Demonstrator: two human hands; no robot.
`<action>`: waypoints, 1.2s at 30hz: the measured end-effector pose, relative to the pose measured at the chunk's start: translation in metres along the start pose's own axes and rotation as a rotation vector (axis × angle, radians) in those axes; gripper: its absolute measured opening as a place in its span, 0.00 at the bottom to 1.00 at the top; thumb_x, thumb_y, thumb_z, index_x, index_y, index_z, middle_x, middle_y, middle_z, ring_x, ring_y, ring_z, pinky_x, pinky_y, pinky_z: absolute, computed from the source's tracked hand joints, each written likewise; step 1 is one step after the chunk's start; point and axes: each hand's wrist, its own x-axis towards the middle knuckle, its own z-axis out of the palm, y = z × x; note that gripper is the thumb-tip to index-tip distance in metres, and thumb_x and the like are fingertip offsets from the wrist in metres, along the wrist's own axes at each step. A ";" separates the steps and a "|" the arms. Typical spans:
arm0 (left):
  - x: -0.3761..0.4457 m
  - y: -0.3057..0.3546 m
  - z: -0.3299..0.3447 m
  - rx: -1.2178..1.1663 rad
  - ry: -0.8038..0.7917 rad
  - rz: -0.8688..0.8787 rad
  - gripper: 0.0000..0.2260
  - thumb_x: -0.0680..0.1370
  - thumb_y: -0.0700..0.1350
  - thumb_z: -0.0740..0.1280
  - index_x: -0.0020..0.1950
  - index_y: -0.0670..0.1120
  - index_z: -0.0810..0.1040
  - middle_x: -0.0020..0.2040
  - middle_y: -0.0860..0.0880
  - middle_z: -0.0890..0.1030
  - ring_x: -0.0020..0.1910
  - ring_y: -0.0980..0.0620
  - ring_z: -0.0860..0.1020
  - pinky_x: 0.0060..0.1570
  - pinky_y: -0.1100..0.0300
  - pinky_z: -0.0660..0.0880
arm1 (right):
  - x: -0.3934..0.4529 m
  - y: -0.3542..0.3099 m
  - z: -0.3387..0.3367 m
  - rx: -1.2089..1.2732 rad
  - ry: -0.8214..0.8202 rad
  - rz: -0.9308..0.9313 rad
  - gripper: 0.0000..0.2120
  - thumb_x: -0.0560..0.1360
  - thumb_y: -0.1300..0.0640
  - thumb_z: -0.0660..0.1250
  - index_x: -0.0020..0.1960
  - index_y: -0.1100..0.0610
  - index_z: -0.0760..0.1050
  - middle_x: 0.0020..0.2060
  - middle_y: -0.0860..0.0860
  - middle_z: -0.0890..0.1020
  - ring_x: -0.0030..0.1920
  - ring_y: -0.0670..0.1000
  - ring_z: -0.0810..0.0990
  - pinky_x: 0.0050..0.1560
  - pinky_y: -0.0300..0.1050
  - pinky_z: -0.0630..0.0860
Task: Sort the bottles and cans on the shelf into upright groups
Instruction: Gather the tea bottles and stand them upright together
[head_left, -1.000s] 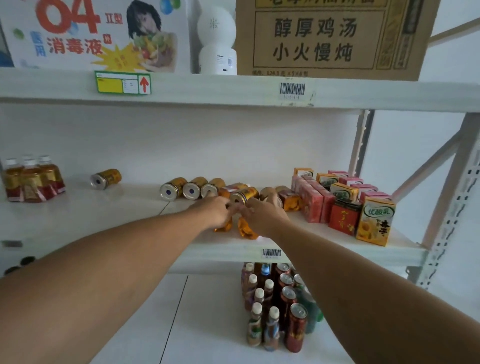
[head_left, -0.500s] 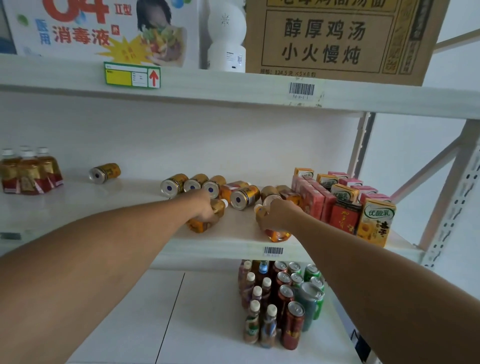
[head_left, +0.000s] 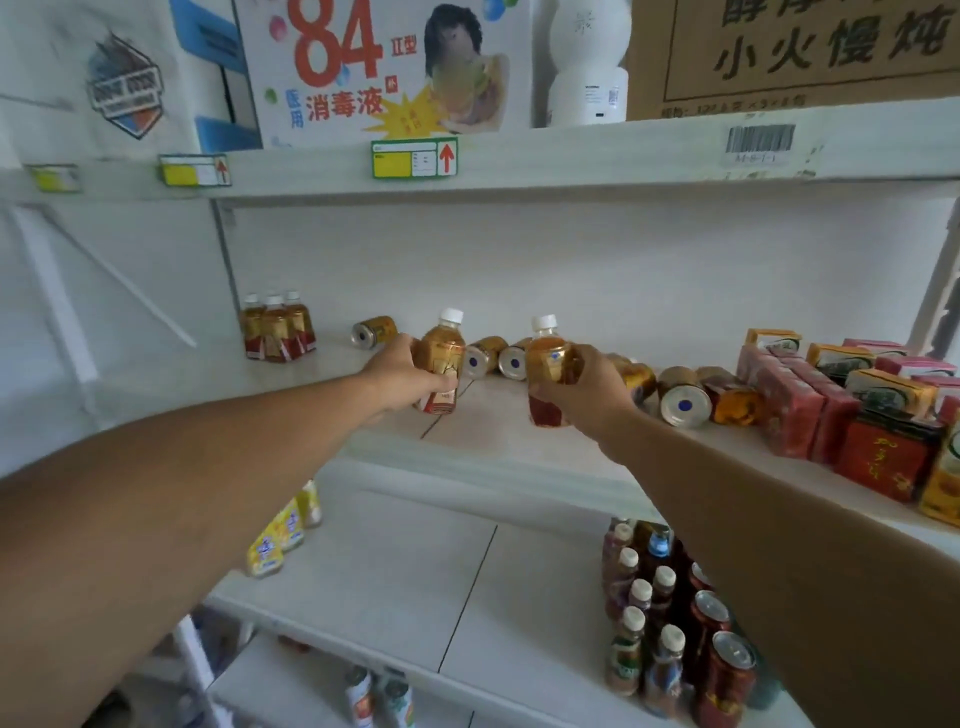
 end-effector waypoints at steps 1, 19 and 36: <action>-0.005 -0.008 -0.010 -0.021 0.015 -0.029 0.31 0.75 0.49 0.82 0.73 0.45 0.72 0.64 0.47 0.81 0.62 0.46 0.81 0.63 0.50 0.79 | 0.001 -0.003 0.014 0.038 -0.025 -0.019 0.27 0.74 0.54 0.80 0.68 0.49 0.72 0.56 0.50 0.81 0.53 0.52 0.82 0.48 0.51 0.84; -0.005 -0.184 -0.222 -0.006 0.143 -0.075 0.23 0.81 0.46 0.76 0.74 0.48 0.76 0.68 0.46 0.82 0.69 0.44 0.80 0.71 0.43 0.76 | 0.023 -0.135 0.289 0.160 -0.302 -0.067 0.27 0.78 0.64 0.76 0.70 0.49 0.68 0.57 0.50 0.80 0.56 0.50 0.81 0.52 0.48 0.80; 0.083 -0.226 -0.242 -0.032 0.167 -0.084 0.19 0.82 0.42 0.74 0.73 0.51 0.76 0.52 0.61 0.78 0.64 0.50 0.76 0.61 0.52 0.72 | 0.105 -0.143 0.373 0.093 -0.350 -0.103 0.30 0.76 0.62 0.79 0.72 0.54 0.69 0.52 0.47 0.79 0.51 0.46 0.79 0.52 0.49 0.82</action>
